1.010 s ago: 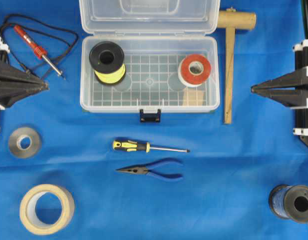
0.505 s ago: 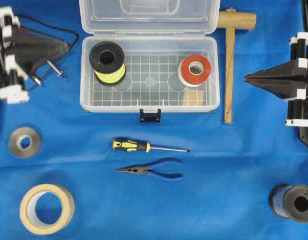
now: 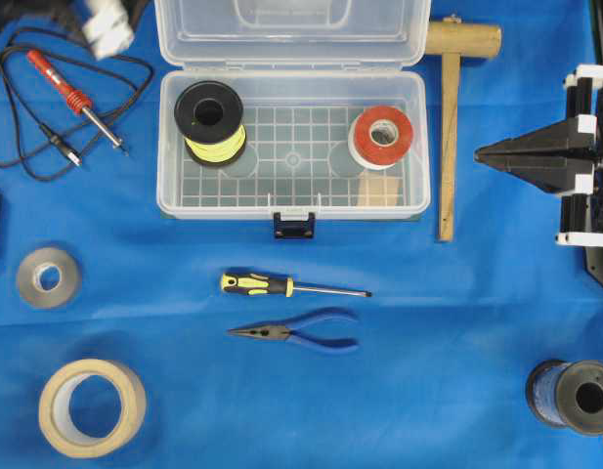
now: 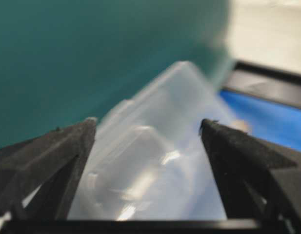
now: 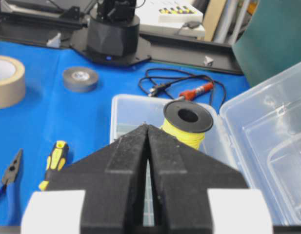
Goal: Close the tool box with the left arm.
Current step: 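Position the left gripper against the back of the open lid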
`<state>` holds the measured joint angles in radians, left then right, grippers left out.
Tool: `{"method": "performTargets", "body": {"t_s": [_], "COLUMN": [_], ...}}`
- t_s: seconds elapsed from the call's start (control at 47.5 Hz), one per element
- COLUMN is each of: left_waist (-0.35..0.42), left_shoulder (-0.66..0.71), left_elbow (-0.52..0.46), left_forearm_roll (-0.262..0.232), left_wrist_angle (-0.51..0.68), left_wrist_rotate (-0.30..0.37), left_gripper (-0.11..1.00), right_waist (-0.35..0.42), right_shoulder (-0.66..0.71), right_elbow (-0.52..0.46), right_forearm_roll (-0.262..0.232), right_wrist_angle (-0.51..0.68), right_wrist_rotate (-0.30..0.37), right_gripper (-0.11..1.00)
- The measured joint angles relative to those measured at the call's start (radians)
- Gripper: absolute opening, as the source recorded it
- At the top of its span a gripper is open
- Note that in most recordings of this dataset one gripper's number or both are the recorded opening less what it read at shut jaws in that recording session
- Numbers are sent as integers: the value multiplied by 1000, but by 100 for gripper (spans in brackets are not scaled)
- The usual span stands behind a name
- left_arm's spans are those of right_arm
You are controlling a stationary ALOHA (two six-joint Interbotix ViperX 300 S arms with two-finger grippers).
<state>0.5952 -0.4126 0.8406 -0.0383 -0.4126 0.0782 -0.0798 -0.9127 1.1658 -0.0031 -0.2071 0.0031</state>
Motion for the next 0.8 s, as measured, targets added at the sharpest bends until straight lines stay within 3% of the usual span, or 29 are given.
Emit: {"method": "performTargets", "body": {"t_s": [0.295,0.484,0.8], "left_waist": [74,106,110], "left_shoulder": [267,422,497], "left_elbow": [-270,-426,-572], "left_forearm_roll": [0,0,3], "left_wrist_angle": [193,420,744], "left_wrist_rotate": [101,147,155], "left_gripper": [91,92,91], "right_waist": [-6,-8,-8], "right_shoulder": [8,9,21], "right_elbow": [0,0,0], "right_forearm_roll": [0,0,0], "right_wrist_angle": [23,34,37], "right_wrist_rotate": [0,0,-8], "right_gripper": [0,0,0]}}
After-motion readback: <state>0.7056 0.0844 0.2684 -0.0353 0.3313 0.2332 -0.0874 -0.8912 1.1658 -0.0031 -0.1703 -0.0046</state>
